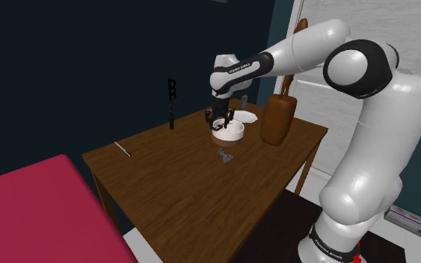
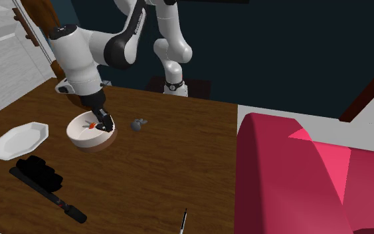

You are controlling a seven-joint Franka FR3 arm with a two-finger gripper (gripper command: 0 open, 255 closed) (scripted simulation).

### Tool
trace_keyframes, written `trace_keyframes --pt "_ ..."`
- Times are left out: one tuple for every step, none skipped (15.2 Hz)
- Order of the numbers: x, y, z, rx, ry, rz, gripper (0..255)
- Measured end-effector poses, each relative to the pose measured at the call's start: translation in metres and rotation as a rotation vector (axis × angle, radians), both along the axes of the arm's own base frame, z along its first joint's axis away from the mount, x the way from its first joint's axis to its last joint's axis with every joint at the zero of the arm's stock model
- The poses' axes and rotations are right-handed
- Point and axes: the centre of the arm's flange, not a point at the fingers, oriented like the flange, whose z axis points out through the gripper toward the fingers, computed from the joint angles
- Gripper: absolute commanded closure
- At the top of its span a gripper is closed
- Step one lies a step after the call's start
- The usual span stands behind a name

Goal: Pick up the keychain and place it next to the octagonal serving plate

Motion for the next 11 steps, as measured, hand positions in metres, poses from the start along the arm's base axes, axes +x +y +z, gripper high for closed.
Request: trace_keyframes --pt "0.004 -0.014 0.001 0.000 0.000 0.001 255" --pt "0.007 -0.027 0.000 0.000 0.000 0.001 255" --pt "0.010 -0.040 0.003 0.000 0.000 0.001 255" --pt "0.014 -0.053 0.001 0.000 -0.001 0.001 255" --pt "0.015 -0.067 -0.001 0.000 0.000 0.001 255" --pt "0.017 -0.080 0.001 0.000 0.000 0.001 255" --pt "0.020 -0.094 0.000 0.000 0.000 0.001 255" --pt "0.023 -0.105 0.000 0.000 0.000 0.001 255" --pt "0.026 -0.118 -0.002 0.000 0.000 0.001 255" --pt "0.027 -0.128 0.001 0.000 0.000 0.001 255" --pt "0.030 -0.141 -0.001 -0.001 -0.001 0.001 255"
